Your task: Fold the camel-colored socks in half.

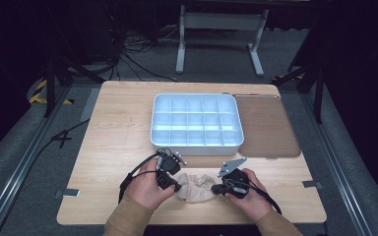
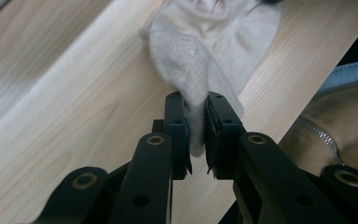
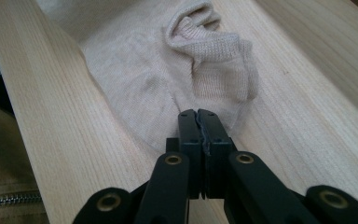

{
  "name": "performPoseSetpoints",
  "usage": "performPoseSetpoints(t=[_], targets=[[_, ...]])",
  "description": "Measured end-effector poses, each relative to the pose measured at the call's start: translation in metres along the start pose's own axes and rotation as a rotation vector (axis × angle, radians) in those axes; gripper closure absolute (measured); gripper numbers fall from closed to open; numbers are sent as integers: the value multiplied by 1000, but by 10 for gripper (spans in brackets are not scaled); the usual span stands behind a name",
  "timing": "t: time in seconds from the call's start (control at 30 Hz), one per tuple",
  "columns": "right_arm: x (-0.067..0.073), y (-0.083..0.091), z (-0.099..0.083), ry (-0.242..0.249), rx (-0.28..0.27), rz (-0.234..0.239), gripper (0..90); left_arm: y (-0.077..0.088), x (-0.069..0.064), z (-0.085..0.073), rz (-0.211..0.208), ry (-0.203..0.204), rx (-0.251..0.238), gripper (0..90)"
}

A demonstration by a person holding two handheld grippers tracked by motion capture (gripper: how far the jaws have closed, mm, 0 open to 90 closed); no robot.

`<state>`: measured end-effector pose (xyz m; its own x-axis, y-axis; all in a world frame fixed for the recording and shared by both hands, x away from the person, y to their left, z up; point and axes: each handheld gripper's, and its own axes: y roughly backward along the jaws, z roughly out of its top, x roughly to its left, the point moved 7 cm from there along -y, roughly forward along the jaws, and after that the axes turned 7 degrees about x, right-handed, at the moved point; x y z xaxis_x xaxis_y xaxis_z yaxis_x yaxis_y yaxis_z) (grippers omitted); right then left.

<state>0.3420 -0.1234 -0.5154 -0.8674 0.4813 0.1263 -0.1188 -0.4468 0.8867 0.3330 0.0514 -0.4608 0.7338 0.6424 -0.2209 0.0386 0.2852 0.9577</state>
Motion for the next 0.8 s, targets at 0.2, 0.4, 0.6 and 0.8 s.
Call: performPoseSetpoints(t=[0.2,0.4,0.6,0.8], targets=[[0,0,-1,-8,-11,-5,896,-3,-10,14,-8,-54,-26,807],[1,0,-1,-12,-14,-4,896,-13,-16,25,-10,-83,-21,807],[1,0,-2,-14,-22,-4,896,-24,-20,31,-17,-106,-12,806],[1,0,-2,-14,-26,-11,896,-34,-23,37,-13,-96,-15,807]])
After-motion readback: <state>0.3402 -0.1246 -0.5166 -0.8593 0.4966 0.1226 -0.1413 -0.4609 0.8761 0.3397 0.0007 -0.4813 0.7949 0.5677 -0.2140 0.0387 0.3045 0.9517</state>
